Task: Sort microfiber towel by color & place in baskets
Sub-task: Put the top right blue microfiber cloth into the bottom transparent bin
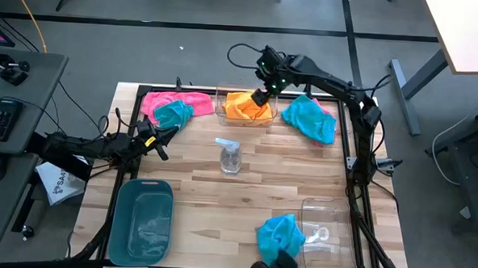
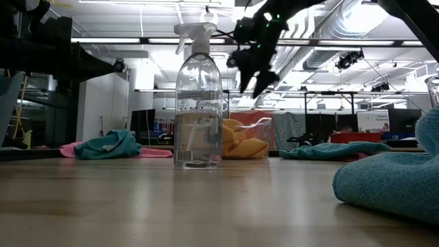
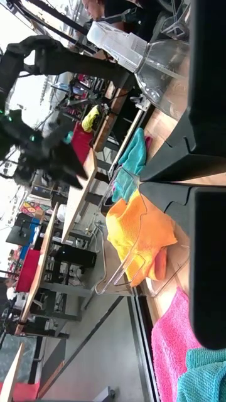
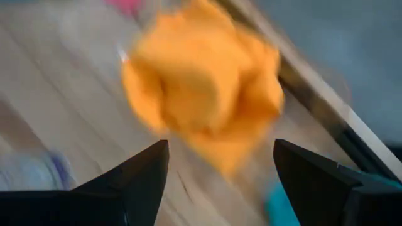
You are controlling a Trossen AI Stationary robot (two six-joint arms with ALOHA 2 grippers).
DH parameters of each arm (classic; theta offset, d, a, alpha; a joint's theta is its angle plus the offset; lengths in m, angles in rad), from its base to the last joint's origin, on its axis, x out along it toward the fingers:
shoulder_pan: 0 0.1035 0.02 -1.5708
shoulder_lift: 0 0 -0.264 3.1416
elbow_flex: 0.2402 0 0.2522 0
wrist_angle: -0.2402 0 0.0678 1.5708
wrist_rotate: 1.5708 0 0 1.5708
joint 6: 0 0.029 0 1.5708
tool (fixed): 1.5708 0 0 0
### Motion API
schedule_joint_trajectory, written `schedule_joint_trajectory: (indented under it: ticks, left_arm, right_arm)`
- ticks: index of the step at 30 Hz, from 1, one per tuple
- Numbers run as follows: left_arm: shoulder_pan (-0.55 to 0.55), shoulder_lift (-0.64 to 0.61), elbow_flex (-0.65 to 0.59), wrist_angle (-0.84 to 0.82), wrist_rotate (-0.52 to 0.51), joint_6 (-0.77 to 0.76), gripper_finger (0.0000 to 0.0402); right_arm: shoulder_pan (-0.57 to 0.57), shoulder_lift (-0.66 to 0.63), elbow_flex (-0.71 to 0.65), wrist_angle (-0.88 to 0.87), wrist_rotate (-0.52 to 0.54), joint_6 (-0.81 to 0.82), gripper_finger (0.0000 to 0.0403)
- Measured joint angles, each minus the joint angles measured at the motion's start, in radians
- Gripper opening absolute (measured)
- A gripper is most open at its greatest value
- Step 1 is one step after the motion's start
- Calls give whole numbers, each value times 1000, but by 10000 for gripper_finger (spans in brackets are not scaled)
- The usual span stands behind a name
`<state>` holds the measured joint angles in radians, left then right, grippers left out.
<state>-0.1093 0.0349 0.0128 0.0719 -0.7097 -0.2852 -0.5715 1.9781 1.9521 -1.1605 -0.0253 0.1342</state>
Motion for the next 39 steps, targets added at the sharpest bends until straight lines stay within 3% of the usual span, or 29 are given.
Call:
schedule_joint_trajectory:
  ticks: [3, 6, 14, 18, 22, 28, 39]
  left_arm:
    - [0, 0, 0, 0, 0, 0, 0]
    - [0, 0, 0, 0, 0, 0, 0]
    - [0, 0, 0, 0, 0, 0, 0]
    - [0, 0, 0, 0, 0, 0, 0]
    - [0, 0, 0, 0, 0, 0, 0]
    - [0, 0, 0, 0, 0, 0, 0]
    - [0, 0, 0, 0, 0, 0, 0]
  right_arm:
    - [22, -37, -26, -131, 114, -49, 278]
    - [36, -116, -133, -155, 167, -60, 269]
    - [44, -477, -714, -1, 225, 134, 249]
    - [41, -542, -901, 24, 208, 183, 248]
    - [42, -495, -941, 69, 214, 191, 248]
    - [42, -369, -873, 161, 313, 117, 248]
    - [42, -178, -854, 187, 361, 0, 248]
